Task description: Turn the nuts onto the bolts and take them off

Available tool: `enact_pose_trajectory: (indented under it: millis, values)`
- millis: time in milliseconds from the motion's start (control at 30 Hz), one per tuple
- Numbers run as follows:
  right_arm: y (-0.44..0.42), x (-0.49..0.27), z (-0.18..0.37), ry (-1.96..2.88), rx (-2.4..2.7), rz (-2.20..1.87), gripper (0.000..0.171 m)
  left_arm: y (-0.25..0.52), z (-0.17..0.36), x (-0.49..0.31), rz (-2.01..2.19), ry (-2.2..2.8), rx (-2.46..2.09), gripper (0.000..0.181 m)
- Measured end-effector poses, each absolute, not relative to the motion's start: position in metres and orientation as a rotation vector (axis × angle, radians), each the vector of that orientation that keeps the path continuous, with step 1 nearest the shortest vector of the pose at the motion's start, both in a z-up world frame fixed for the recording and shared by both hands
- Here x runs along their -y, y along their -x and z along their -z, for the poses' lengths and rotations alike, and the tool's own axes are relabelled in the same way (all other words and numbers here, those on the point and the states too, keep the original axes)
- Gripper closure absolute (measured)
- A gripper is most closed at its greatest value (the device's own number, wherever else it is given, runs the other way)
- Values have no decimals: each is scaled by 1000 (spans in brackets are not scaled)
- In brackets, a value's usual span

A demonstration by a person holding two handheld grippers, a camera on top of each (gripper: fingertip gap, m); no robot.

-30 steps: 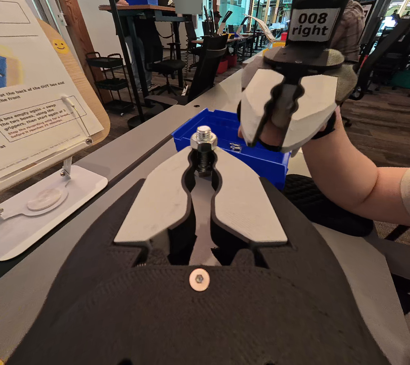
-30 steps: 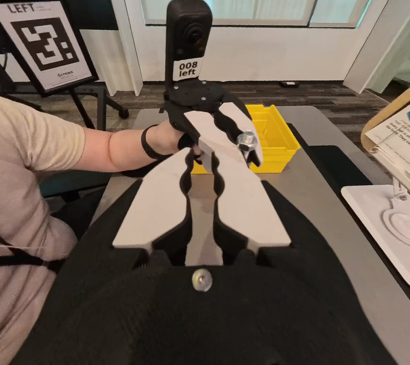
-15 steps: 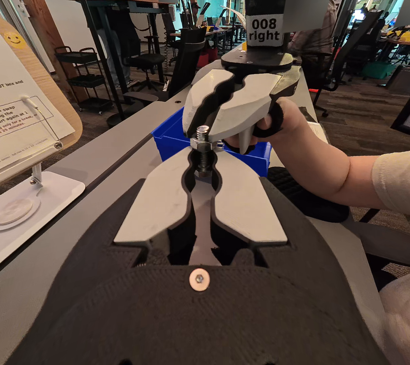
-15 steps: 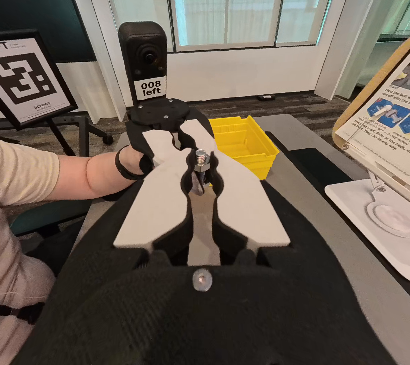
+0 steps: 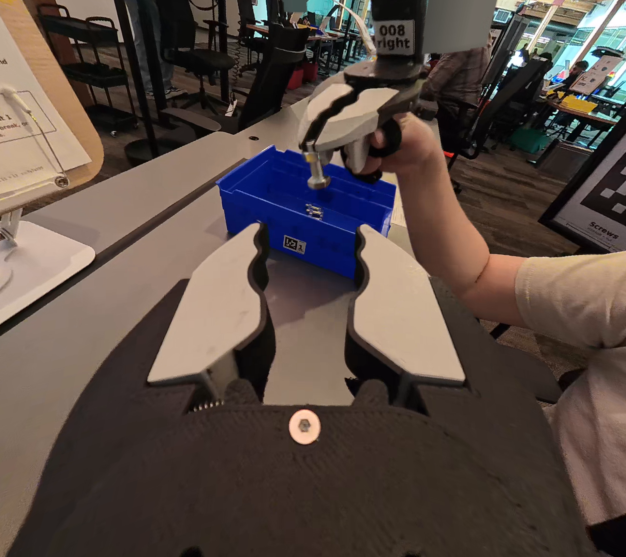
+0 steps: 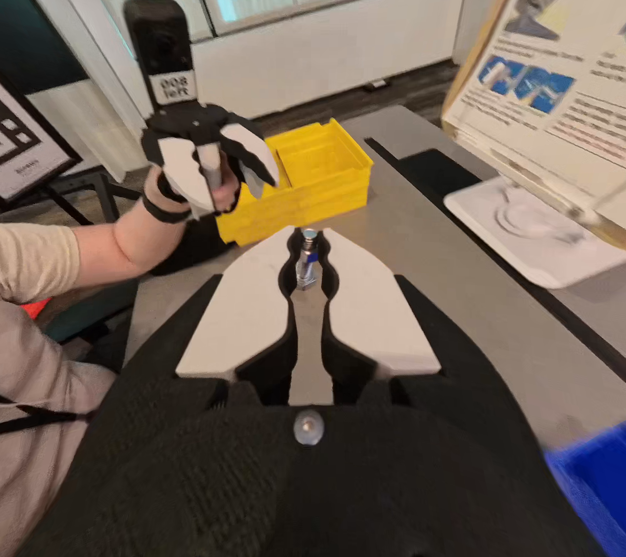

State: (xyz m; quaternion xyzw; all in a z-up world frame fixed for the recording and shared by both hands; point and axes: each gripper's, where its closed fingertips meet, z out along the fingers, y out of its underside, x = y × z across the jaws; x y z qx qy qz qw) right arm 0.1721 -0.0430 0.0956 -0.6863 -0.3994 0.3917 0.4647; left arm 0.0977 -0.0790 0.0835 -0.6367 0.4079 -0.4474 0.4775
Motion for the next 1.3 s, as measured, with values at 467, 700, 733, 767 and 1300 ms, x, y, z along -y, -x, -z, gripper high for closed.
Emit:
enact_pose_trajectory:
  millis: [467,700,733,767,1300]
  values:
    - [-388,19,153,3021,614,-337,161,-37,-13,11,30,1916,-1022,137]
    - [-389,9,146,2970,608,-339,143,15,-1,-28,-831,1814,-1008,135]
    - [-389,7,138,2942,598,-329,142,17,-1,-30,-888,1792,-1015,135]
    - [-390,5,130,2910,590,-307,141,19,-2,-31,-932,1774,-1015,136]
    - [-521,21,56,2582,32,78,105,99,-28,-7,-301,2193,-657,123]
